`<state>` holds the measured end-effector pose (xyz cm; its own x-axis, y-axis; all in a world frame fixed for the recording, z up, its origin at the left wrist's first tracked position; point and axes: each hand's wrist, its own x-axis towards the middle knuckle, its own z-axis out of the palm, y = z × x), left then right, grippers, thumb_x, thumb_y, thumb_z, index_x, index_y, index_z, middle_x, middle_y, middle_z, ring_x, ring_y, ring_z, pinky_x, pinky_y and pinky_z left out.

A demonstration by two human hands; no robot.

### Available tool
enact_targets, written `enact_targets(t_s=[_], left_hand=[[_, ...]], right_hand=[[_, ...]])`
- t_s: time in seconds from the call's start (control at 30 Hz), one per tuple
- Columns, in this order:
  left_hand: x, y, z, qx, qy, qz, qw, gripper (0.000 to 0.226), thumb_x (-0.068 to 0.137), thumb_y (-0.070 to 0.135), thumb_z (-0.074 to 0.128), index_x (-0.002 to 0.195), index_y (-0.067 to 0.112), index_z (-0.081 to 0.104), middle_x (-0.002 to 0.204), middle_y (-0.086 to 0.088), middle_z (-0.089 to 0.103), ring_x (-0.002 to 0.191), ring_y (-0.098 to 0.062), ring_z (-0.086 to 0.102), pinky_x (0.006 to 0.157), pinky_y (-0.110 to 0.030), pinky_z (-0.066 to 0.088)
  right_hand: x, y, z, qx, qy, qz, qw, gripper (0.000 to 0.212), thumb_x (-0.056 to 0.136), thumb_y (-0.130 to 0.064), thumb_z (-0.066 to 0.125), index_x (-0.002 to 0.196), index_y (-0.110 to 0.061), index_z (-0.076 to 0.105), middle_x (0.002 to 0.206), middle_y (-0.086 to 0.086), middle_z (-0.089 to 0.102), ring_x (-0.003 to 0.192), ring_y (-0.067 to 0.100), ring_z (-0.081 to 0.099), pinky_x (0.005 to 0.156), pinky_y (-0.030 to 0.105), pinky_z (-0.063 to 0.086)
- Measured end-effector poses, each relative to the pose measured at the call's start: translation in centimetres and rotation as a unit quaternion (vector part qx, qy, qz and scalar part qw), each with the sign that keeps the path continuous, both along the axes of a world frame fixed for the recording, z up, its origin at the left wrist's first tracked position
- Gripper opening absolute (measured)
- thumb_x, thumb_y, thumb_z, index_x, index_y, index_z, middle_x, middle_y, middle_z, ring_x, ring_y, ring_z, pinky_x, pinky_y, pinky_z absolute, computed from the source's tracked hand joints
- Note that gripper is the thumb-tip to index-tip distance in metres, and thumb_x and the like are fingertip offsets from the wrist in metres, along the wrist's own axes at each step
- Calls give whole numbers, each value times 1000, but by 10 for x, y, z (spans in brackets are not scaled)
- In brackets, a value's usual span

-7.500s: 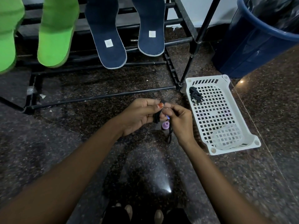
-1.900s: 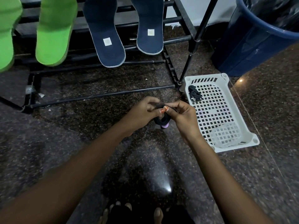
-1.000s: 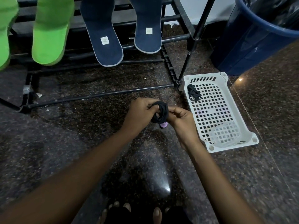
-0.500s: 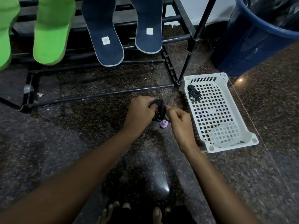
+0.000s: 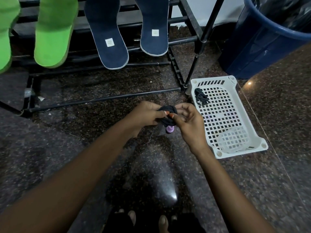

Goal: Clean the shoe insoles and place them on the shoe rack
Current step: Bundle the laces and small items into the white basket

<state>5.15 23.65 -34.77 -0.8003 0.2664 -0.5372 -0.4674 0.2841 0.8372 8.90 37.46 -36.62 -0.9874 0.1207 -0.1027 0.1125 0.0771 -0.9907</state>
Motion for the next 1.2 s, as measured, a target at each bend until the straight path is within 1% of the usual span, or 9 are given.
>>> enact_targets(t_s=[0.17,0.23,0.43,0.57,0.7,0.83,1.0,1.1,1.2], left_hand=[[-3,-8,5,50,-85,-38,994,13,95,14,54,101,12,65,86,2,66,81,-5,61,68,-14,50],[-2,-10,5,74,-108,-27,991,11,94,13,55,99,12,65,84,2,66,78,-5,60,63,-13,50],[-1,-9,1,152,-134,55,978,9,90,9,58,91,9,67,75,2,68,65,-2,60,59,-12,51],[-2,-9,-1,159,-103,62,980,14,93,11,54,94,6,66,74,4,69,64,1,63,61,-11,52],[-1,-5,-3,127,-63,42,989,16,95,11,52,99,4,66,86,1,67,69,2,63,69,-11,53],[2,-2,-4,92,-12,18,996,17,94,11,54,104,4,66,89,0,67,70,2,65,65,-11,52],[5,3,-10,-58,127,-8,990,18,92,11,61,104,3,71,93,-12,72,71,-8,65,63,-17,54],[6,8,-12,-140,208,-28,968,19,90,12,63,104,3,73,93,-15,73,82,-24,68,75,-38,56],[3,8,-13,-163,218,-17,962,23,91,13,62,110,2,71,99,-14,72,88,-24,68,80,-39,55]], right_hand=[[1,1,0,-33,3,1,999,28,82,10,57,81,-16,49,60,-11,62,55,6,50,51,20,43],[3,1,2,-8,25,-1,1000,29,81,11,58,79,-16,49,68,-11,59,54,2,49,52,16,43],[3,2,-1,81,97,7,992,26,82,1,57,83,-23,65,95,0,62,91,17,61,80,31,52],[5,1,-1,117,97,-4,988,21,80,0,64,94,-15,68,96,0,63,97,12,60,90,28,48],[5,0,0,192,112,-19,975,17,77,-3,70,94,-4,70,94,-2,60,92,2,56,85,18,48],[5,-2,-4,259,121,-35,958,14,78,-2,69,92,2,70,96,-3,55,91,1,54,81,11,48],[5,-6,-2,284,64,-34,956,4,78,-5,68,76,-1,68,95,-3,53,84,5,52,70,-2,35],[0,-6,1,176,-43,-60,982,16,76,-11,66,61,-6,61,87,0,55,74,2,53,68,11,41],[-5,0,-4,17,-136,-51,989,41,73,-26,62,65,13,53,71,15,50,66,12,48,76,45,48]])
